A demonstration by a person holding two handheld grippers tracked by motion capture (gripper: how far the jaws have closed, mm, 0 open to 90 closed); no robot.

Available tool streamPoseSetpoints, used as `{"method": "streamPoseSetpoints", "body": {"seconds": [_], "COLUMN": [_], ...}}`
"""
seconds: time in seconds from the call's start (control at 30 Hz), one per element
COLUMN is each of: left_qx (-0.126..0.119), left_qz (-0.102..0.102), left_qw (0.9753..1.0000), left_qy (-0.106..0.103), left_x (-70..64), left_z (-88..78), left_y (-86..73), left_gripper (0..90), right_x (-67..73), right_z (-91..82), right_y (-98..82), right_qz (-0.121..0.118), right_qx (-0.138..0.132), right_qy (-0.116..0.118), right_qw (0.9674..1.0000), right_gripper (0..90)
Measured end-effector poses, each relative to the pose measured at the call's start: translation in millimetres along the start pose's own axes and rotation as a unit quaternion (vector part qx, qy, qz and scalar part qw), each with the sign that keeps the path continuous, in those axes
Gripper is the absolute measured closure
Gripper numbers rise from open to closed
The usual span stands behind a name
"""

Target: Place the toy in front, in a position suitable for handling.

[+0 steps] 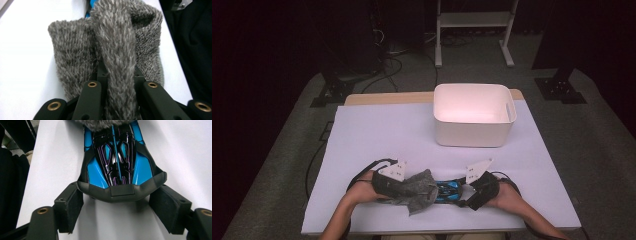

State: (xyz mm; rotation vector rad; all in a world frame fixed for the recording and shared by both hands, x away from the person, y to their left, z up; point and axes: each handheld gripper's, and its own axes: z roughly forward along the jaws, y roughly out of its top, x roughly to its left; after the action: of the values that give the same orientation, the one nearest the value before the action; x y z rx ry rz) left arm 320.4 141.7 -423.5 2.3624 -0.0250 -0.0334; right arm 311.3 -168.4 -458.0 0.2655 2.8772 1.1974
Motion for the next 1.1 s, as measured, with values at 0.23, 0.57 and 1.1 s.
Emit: {"method": "streamPoseSetpoints", "body": {"seconds": [0.23, 0.57, 1.1], "left_qx": [0.009, 0.017, 0.002], "left_qz": [0.047, 0.079, 0.064], "left_qw": [0.9987, 0.9958, 0.9972], "left_qy": [-0.018, -0.043, -0.038], "left_x": [1.1, 4.0, 5.0], "left_z": [21.6, 48.6, 39.2], "left_y": [35.8, 66.2, 55.3], "left_gripper": [76.7, 76.7, 76.6], "right_x": [0.0, -0.2, 3.8], "right_z": [0.0, 0.4, 13.7], "right_y": [-0.1, -0.7, 12.6], "right_qz": [-0.001, 0.009, -0.015], "right_qx": [0.000, -0.005, 0.009], "right_qy": [-0.001, 0.003, -0.017], "right_qw": [1.0000, 0.9999, 0.9997], "right_gripper": [26.6, 25.0, 21.6]}}
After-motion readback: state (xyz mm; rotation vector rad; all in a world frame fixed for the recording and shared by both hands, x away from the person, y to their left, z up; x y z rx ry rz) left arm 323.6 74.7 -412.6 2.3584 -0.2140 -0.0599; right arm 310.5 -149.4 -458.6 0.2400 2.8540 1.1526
